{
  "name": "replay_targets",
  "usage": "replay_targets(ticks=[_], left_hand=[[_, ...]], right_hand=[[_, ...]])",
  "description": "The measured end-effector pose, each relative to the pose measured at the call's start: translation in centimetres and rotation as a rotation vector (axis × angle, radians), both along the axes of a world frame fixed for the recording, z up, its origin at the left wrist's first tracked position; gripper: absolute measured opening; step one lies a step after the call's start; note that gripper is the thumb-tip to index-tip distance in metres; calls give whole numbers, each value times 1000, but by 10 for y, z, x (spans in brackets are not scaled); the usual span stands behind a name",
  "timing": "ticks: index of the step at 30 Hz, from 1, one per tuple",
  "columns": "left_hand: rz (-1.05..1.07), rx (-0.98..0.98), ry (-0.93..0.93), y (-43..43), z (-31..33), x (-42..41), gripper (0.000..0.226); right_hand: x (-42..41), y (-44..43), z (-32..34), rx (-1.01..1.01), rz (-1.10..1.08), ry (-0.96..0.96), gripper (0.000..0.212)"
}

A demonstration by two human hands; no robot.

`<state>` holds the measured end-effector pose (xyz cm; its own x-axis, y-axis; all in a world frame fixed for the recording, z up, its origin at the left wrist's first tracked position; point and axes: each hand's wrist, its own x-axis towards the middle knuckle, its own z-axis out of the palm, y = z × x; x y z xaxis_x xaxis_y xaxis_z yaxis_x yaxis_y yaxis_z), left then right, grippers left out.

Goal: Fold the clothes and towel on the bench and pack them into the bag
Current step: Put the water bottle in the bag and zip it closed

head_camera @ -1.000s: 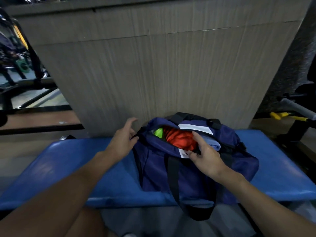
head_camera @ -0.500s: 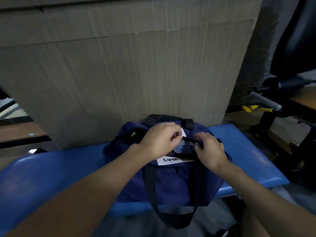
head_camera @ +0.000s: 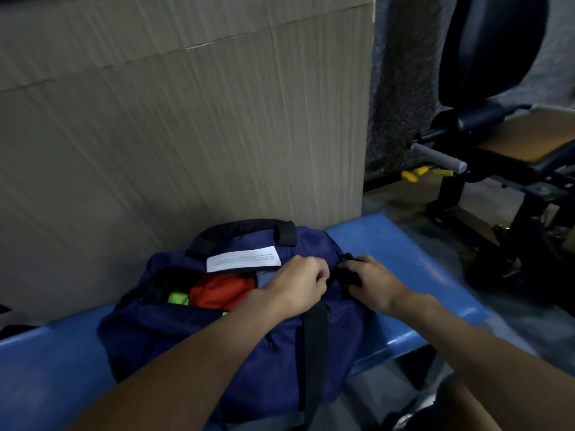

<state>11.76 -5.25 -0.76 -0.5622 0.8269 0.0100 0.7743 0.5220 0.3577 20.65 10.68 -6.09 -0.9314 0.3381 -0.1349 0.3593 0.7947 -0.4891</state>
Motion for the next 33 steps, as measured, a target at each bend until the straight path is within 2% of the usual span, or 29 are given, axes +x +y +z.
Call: replay_targets(ticks=[2, 3, 7, 12, 15, 18, 21, 23, 25, 29, 33], left_hand=[[3, -12, -12, 3, -5, -1, 19], [4, -11, -25, 3, -7, -2, 21], [10, 23, -42, -4, -9, -3, 26], [58, 58, -51, -36, 1, -8, 23], [91, 69, -3, -65, 12, -9, 20], [160, 3, 75, -97, 23, -14, 12], [179, -87, 52, -126, 29, -21, 14], [185, -144, 57, -141, 32, -24, 13], [182, -172, 91, -152, 35, -27, 14], [239, -281, 289, -170, 37, -28, 39], [315, -263, 402, -184, 38, -30, 41]], right_hand=[[1, 3, -7, -110, 4, 22, 52], [2, 4, -10, -90, 10, 41, 51], [-1, -1, -11, 267, 90, 176, 42], [-11, -8, -12, 347, 173, 53, 27], [-11, -8, -10, 264, 148, 104, 18], [-8, -5, 2, 24, 68, 284, 9], [-1, 0, 17, -194, 22, 443, 33], [2, -1, 26, -215, -1, 471, 39], [3, -4, 31, -252, -23, 488, 32], [6, -7, 37, -267, -29, 495, 23], [7, -8, 42, -252, -37, 494, 13]])
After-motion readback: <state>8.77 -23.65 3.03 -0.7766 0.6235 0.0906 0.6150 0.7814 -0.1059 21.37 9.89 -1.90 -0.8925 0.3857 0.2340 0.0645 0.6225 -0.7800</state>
